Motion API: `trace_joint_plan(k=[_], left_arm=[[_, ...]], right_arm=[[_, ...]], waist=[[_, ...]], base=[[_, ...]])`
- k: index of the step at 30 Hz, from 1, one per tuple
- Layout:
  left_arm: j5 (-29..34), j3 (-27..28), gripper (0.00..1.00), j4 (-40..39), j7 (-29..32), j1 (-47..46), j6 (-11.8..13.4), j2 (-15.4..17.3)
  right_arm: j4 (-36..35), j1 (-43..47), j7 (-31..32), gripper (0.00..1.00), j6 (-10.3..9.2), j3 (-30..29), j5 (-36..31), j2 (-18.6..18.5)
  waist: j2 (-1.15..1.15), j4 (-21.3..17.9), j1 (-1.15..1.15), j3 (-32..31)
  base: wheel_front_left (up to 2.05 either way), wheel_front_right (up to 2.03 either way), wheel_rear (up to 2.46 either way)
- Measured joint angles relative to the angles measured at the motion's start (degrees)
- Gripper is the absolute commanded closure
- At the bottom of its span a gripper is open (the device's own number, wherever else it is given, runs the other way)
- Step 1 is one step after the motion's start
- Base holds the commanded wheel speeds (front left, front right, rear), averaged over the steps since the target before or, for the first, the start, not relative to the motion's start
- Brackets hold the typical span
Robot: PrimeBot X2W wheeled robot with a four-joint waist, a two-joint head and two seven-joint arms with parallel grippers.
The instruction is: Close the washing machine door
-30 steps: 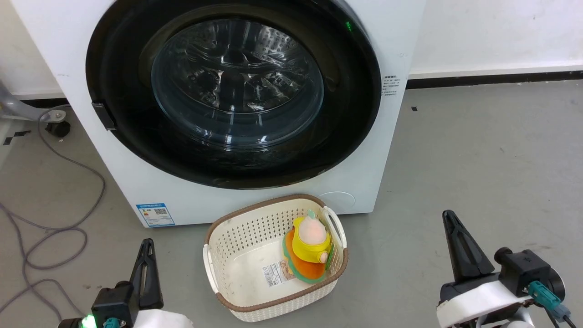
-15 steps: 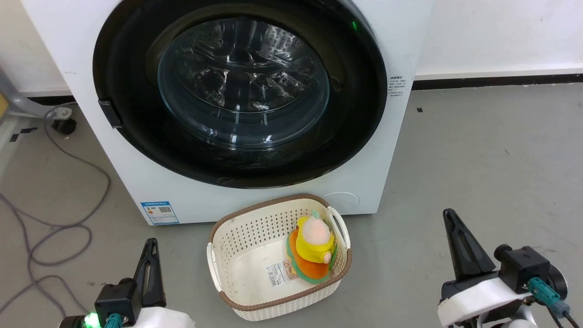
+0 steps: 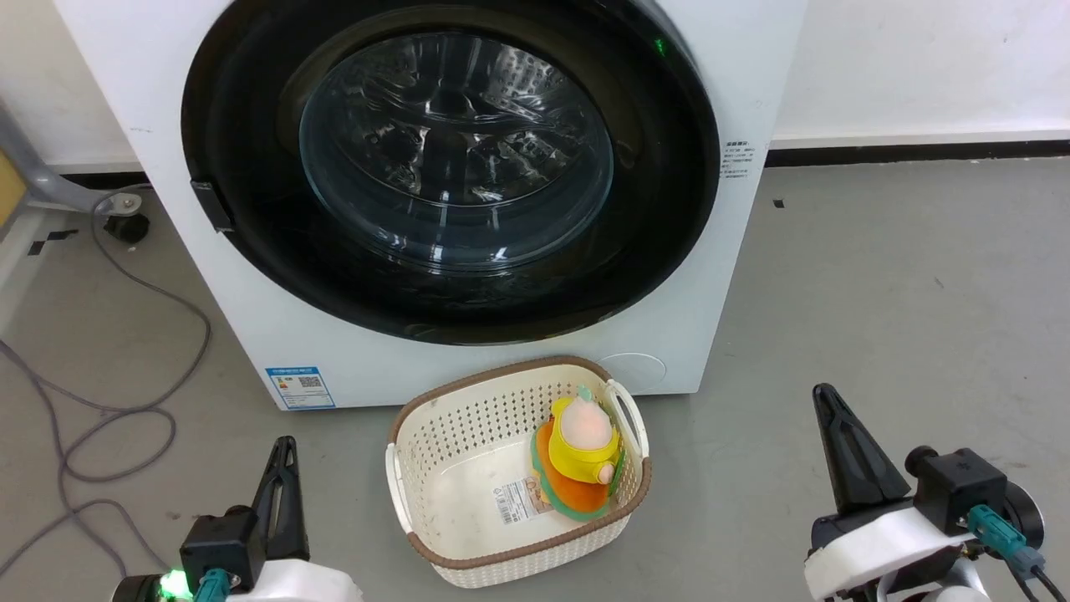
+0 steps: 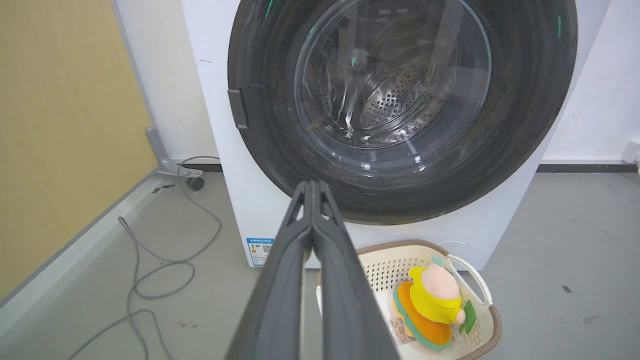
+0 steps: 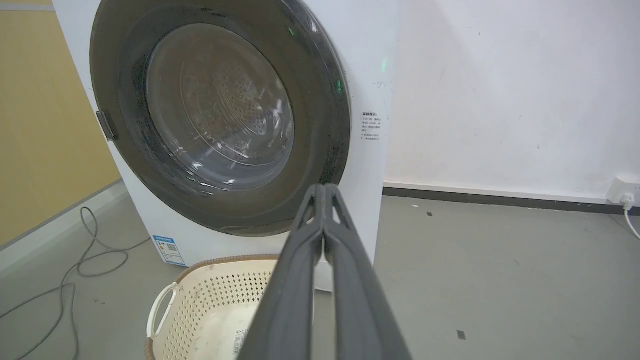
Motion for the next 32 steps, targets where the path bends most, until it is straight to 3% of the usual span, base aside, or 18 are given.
trace_joint_plan(k=[32], left_arm=[[0.91, -0.6, 1.0, -1.07, 3.88, -0.94, -1.46, 0.0]], right_arm=[[-2.5, 0.9, 3.8, 1.0, 0.0, -0.63, -1.6, 0.01]], waist=[[0.0, 1.62, 0.0, -0.04]], base=[[0.0, 0.0, 0.0]])
